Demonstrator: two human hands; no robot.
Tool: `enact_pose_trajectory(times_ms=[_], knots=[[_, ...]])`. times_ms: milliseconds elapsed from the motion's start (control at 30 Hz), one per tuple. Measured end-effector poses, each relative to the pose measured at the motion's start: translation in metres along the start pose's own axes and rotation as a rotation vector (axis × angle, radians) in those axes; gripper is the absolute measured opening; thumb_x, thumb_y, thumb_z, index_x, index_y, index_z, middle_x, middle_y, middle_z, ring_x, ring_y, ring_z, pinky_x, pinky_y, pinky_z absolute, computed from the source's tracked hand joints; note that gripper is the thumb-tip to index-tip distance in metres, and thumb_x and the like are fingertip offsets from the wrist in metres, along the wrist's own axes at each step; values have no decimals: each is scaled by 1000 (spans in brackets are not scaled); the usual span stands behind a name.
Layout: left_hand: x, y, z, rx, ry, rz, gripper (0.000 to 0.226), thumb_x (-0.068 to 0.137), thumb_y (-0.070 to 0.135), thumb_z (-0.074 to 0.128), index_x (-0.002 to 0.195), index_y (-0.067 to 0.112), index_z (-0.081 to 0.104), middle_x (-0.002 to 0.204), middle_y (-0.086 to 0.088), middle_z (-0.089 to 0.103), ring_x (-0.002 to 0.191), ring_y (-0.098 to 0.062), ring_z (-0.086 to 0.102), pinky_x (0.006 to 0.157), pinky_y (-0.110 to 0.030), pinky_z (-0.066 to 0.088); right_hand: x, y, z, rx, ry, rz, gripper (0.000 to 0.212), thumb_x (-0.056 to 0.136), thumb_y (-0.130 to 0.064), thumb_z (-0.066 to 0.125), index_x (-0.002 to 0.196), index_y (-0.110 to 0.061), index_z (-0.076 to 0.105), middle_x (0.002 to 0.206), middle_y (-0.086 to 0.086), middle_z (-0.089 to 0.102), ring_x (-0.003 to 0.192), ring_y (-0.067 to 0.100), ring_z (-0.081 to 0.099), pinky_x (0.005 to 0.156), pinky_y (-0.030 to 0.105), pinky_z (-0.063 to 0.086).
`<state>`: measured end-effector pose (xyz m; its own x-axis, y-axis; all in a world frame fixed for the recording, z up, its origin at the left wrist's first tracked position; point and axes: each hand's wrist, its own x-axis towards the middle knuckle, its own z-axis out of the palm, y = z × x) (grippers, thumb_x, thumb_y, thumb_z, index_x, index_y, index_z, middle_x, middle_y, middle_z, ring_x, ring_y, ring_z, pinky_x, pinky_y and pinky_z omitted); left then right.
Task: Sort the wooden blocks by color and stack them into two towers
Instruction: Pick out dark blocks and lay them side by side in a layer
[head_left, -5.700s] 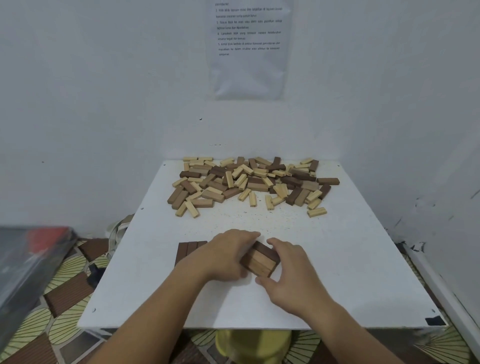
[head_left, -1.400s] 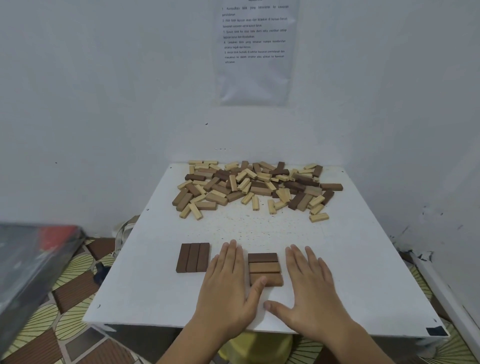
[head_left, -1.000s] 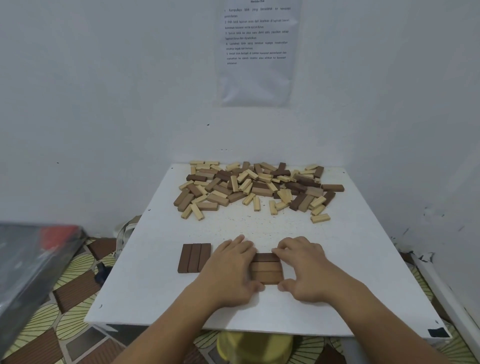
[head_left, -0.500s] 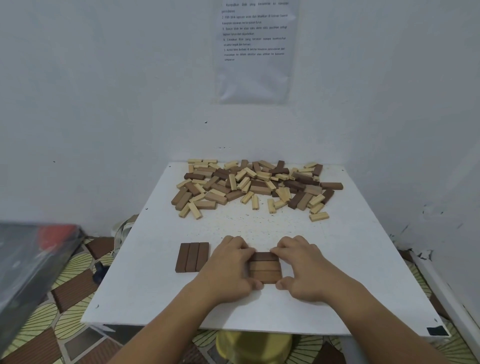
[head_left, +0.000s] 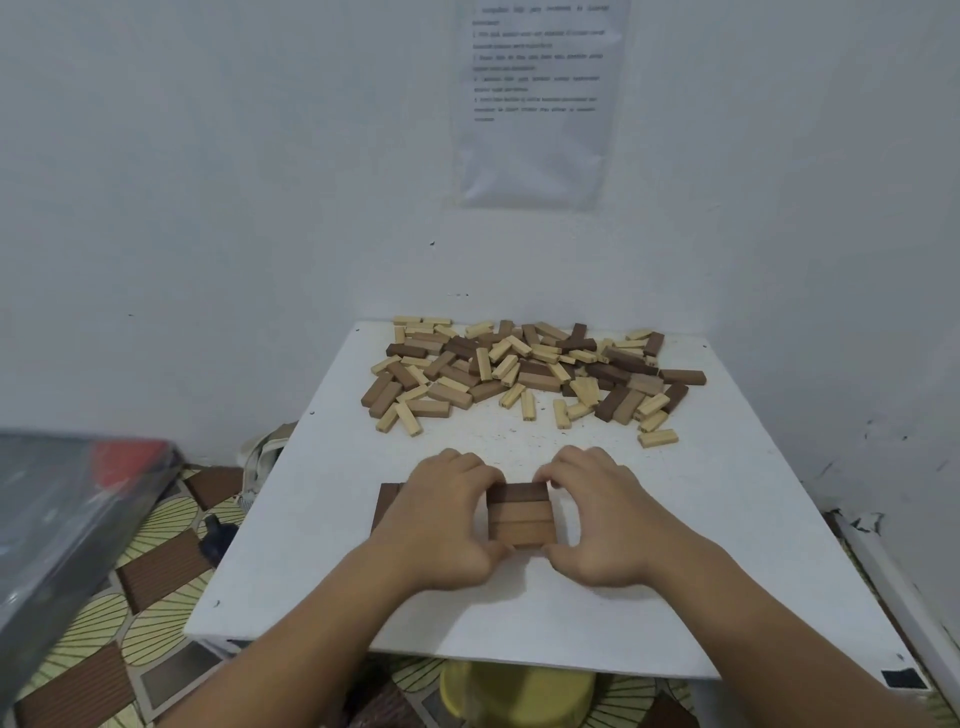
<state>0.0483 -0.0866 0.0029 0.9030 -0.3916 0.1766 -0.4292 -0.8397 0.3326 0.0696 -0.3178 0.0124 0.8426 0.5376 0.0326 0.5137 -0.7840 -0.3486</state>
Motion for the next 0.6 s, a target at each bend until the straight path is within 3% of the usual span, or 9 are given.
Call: enact_pose_trajectory(times_ms=[100,233,467,600], knots=[[-13,-29,-29,28,27,-13,77,71,62,72,137,22,61,120,8,63,109,-16,53,97,-31,40,27,-28,-4,9,5,-58,68,74,-53,64,135,-30,48,121,-17,39,117,12,35,97,36,36],[-28,-68,-53,51,29,-58,67,70,58,75,127,25,67,115,11,64,106,-15,53,92,-31,40,64,-62,8,38,-28,-64,67,76,-53,69,136,-29,48,118,-17,38,118,13,35,98,37,37],[-39,-104,-49,12,-39,-120,71,66,62,67,127,26,65,119,12,65,112,-15,53,98,-40,45,89,-81,34,33,-90,-34,69,75,-53,70,135,-28,48,124,-13,43,119,14,38,101,44,43],[-38,-112,-42,21,-65,-121,71,68,62,67,131,30,62,123,17,61,117,-11,49,100,-36,39,90,-82,40,12,-99,-24,69,75,-54,69,135,-27,49,122,-13,43,117,14,38,99,42,44]])
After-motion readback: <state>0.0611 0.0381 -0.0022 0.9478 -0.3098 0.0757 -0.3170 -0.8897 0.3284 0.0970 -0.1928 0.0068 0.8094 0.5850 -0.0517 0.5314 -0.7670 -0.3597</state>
